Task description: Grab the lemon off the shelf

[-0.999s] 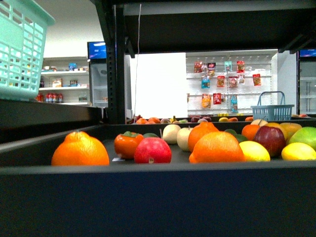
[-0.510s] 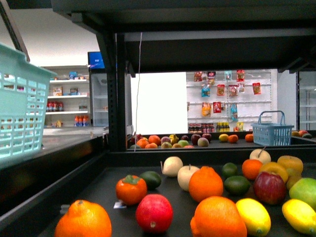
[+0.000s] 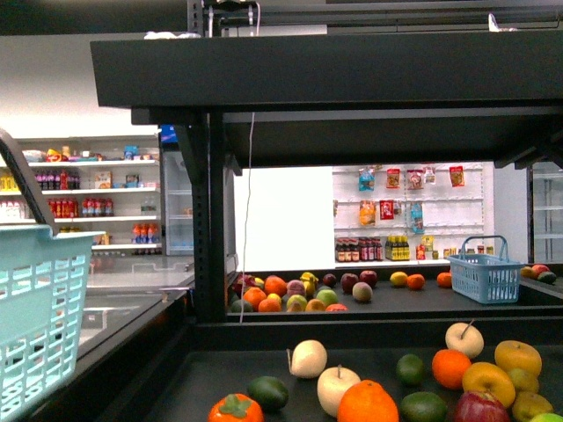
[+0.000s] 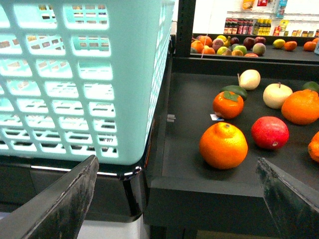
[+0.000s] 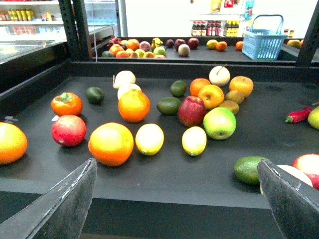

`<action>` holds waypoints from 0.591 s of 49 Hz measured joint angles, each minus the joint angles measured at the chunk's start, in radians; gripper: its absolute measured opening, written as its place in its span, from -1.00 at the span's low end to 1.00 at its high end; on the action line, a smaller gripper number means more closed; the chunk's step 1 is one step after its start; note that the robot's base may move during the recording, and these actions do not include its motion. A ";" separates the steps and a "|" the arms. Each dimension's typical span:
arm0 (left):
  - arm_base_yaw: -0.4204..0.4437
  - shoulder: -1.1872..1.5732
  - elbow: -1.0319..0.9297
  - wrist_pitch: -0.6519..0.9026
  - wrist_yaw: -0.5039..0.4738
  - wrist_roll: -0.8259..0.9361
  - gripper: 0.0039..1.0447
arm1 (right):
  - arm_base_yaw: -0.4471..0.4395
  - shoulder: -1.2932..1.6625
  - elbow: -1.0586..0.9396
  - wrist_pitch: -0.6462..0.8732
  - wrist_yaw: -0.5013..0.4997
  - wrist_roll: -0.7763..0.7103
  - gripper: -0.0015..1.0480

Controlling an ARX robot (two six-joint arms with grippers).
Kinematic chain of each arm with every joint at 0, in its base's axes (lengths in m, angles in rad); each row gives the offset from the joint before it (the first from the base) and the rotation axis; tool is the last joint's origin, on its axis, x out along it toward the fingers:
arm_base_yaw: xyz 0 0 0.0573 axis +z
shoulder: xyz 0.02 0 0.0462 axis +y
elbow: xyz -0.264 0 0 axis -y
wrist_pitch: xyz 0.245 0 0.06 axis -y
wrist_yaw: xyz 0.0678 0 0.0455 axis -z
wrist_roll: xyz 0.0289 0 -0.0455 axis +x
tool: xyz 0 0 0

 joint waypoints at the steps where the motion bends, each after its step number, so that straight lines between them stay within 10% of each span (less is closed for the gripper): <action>1: 0.000 0.000 0.000 0.000 0.000 0.000 0.86 | 0.000 0.000 0.000 0.000 0.000 0.000 0.85; 29: 0.000 0.000 0.000 0.000 0.000 0.000 0.86 | 0.000 0.000 0.000 0.001 0.000 0.000 0.85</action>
